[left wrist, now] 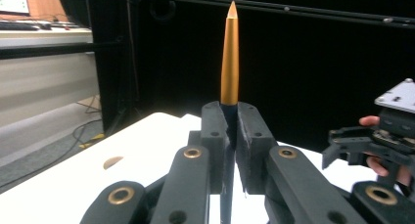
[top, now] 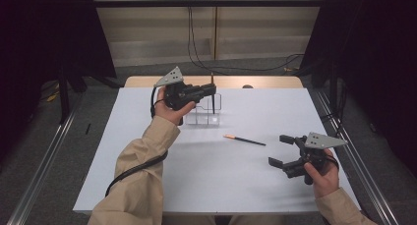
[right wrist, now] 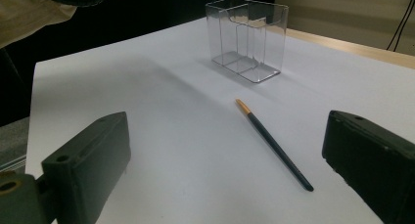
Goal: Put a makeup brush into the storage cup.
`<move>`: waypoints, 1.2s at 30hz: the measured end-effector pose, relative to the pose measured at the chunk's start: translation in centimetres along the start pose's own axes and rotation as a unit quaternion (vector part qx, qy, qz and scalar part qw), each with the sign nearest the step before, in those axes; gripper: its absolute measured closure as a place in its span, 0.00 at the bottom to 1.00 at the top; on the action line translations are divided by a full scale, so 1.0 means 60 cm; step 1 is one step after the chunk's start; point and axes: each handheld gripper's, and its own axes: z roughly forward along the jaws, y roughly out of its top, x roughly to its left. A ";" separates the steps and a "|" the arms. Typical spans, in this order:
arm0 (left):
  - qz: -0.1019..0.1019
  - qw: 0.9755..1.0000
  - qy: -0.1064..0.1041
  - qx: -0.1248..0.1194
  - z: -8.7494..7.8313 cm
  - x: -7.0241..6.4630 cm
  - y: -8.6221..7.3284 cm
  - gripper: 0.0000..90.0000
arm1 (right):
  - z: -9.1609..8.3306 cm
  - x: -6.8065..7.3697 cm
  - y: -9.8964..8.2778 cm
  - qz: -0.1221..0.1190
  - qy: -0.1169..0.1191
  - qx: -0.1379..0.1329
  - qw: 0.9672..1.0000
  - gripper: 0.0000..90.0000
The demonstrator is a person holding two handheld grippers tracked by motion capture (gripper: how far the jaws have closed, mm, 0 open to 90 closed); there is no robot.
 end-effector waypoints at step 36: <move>-0.005 0.998 0.062 -0.005 0.045 0.037 -0.012 0.93 | -0.004 0.003 0.002 -0.007 0.008 0.000 1.000 0.04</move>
